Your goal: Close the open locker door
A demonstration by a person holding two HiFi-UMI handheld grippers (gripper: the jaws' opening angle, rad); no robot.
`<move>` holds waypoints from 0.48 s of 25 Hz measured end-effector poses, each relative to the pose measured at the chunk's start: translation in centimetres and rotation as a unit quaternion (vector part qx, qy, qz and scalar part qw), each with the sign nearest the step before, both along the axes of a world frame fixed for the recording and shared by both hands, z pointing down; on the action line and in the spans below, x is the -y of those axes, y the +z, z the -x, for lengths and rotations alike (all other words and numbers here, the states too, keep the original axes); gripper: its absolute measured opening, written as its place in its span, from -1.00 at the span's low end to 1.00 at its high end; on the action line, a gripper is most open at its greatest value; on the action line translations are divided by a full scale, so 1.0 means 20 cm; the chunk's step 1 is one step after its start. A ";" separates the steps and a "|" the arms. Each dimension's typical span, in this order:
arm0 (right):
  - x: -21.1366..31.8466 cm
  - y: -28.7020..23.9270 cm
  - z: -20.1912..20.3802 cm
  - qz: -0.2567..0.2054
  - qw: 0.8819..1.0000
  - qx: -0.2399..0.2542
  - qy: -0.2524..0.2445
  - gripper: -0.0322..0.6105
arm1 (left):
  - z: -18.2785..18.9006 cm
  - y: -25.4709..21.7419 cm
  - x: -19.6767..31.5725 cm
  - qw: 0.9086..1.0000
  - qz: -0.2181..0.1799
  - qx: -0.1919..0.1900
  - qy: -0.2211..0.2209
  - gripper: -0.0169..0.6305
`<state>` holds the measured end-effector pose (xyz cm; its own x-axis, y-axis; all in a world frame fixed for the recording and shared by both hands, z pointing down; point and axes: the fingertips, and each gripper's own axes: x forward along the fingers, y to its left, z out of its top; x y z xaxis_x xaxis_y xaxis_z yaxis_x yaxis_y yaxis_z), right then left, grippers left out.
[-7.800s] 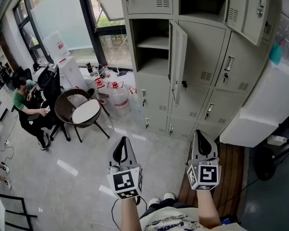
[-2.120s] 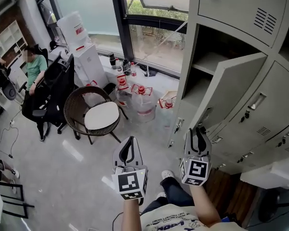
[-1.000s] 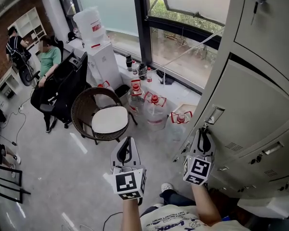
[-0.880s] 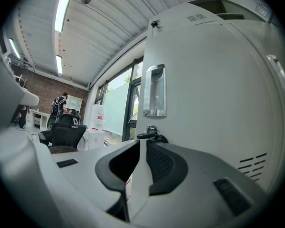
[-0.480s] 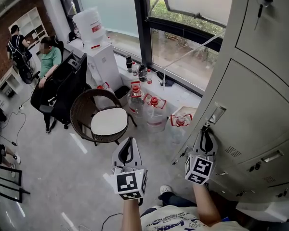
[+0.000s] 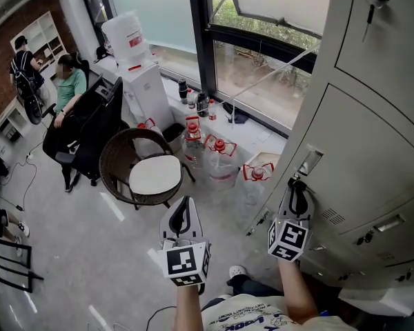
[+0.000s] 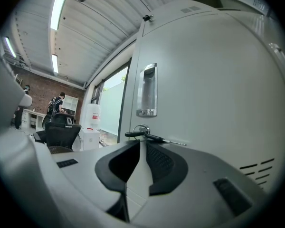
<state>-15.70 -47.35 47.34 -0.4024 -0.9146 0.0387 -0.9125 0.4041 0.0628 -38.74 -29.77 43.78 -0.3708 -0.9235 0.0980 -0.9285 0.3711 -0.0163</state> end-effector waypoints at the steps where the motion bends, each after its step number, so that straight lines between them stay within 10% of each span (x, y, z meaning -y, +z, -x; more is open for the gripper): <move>1: 0.00 0.00 0.00 0.000 1.000 0.000 0.000 -0.78 | 0.00 0.00 0.00 1.000 0.000 0.000 0.001 -0.93; 12: -0.18 0.08 -0.10 0.021 1.000 -0.009 0.005 -0.66 | -0.08 0.00 -0.08 1.000 0.001 -0.001 0.022 -0.93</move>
